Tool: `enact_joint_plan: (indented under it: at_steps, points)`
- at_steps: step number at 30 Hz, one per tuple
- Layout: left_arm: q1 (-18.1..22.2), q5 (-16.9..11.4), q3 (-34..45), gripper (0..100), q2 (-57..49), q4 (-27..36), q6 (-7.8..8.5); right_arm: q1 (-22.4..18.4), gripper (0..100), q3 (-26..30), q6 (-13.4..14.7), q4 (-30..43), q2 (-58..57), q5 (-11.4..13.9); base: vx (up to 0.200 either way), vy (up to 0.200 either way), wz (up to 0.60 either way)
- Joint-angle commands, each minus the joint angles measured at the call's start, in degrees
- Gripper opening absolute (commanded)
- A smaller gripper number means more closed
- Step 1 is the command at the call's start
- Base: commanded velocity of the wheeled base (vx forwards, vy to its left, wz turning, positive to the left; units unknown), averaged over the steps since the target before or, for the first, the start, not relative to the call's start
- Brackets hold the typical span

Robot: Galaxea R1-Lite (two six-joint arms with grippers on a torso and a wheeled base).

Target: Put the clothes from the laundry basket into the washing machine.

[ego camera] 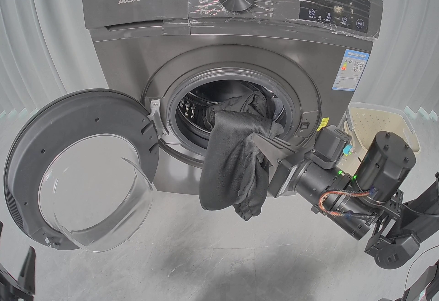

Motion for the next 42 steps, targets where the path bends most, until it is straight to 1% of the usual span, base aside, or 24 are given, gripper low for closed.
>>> enact_joint_plan:
  at_steps: [1,3,4,5,7,8,9,10,11,14,18,20,22,24,26,27,31,32,35,38,41,42]
  points:
    - [-6.9,-10.9,-14.9,100,21.5,-1.1,0.39,0.0,0,-2.0,0.0,0.4,1.8,0.0,0.0,0.0,0.0]
    - [-7.5,-13.2,-13.7,100,28.3,-2.3,1.27,-0.1,0,-2.2,-0.1,0.5,2.3,0.0,0.0,0.0,0.0]
    - [-7.6,-13.9,-13.3,100,32.1,-3.9,1.44,-0.2,0,-2.4,-0.1,0.4,2.5,0.0,0.0,0.0,0.0]
    - [-7.6,-14.4,-12.8,100,35.6,-5.8,1.53,-0.3,0,-2.5,-0.1,0.5,2.6,0.0,0.0,0.0,0.0]
    - [-8.4,-15.4,-11.3,100,43.7,-12.7,2.76,-0.5,0,-3.4,-0.1,0.6,2.7,0.0,0.0,0.0,0.0]
    - [-8.4,-15.4,-11.1,100,44.2,-13.2,2.94,-0.5,0,-3.5,-0.1,0.6,2.7,-0.1,0.0,0.0,0.0]
    - [-9.2,-15.6,-9.9,100,49.4,-19.8,4.34,-0.7,0,-4.0,-0.1,0.4,3.5,-0.2,0.0,0.0,0.0]
    - [-10.5,-15.6,-9.5,100,53.0,-23.7,5.13,-0.7,0,-4.5,-0.2,0.5,4.0,-0.2,0.0,0.0,0.0]
    - [-12.8,-15.2,-9.3,100,56.8,-26.9,5.48,-0.8,0,-5.0,-0.3,0.5,4.6,-0.2,0.0,0.0,0.0]
    - [-16.8,-14.7,-9.3,100,61.9,-29.3,5.22,-1.0,0,-6.0,-0.5,0.5,5.9,-0.3,0.0,0.0,0.0]
    - [-18.5,-14.7,-9.3,100,67.7,-29.9,5.66,-1.4,0,-8.2,-0.5,0.6,7.3,-0.5,0.0,0.0,0.0]
    - [-19.3,-14.9,-9.8,100,69.7,-30.4,5.4,-1.4,0,-9.2,-0.5,0.6,7.7,-0.5,0.0,0.0,0.0]
    - [-20.0,-14.9,-10.0,100,71.6,-31.2,5.48,-1.7,0,-10.1,-0.5,0.7,8.1,-0.6,0.0,0.0,0.0]
    - [-21.0,-15.0,-10.0,100,74.4,-34.0,5.57,-2.3,0,-11.2,-0.5,1.4,8.6,-0.6,0.0,0.0,0.0]
    - [-21.9,-14.9,-10.0,100,75.3,-35.0,5.48,-2.7,0,-11.8,-0.5,1.8,8.9,-0.8,0.0,0.0,0.0]
    - [-23.4,-14.8,-10.1,100,77.2,-36.5,5.22,-3.2,0,-12.6,-0.5,2.3,9.1,-1.0,0.0,0.0,0.0]
    - [-24.5,-14.8,-10.0,100,80.2,-37.9,5.57,-3.6,0,-13.8,-0.5,2.6,9.5,-1.1,0.0,0.0,0.0]
    - [-25.6,-14.8,-10.2,100,82.2,-38.9,5.22,-3.6,0,-14.0,-0.5,3.2,9.6,-1.4,0.0,0.0,0.0]
    - [-27.0,-15.0,-10.6,100,85.1,-41.4,5.04,-3.6,0,-14.0,-0.5,4.0,9.8,-2.6,0.0,0.0,0.0]
    - [-28.3,-16.0,-10.2,100,87.4,-44.3,5.4,-3.6,0,-14.1,-0.5,4.0,9.9,-2.9,0.0,0.0,0.0]
    - [-29.8,-16.8,-10.7,100,88.7,-45.4,4.87,-3.6,0,-14.2,-0.5,4.0,9.9,-3.3,0.0,0.0,0.0]
    - [-30.5,-17.0,-11.4,100,89.6,-45.8,4.87,-3.4,0,-14.3,-0.5,4.0,9.9,-4.0,0.0,0.0,0.0]
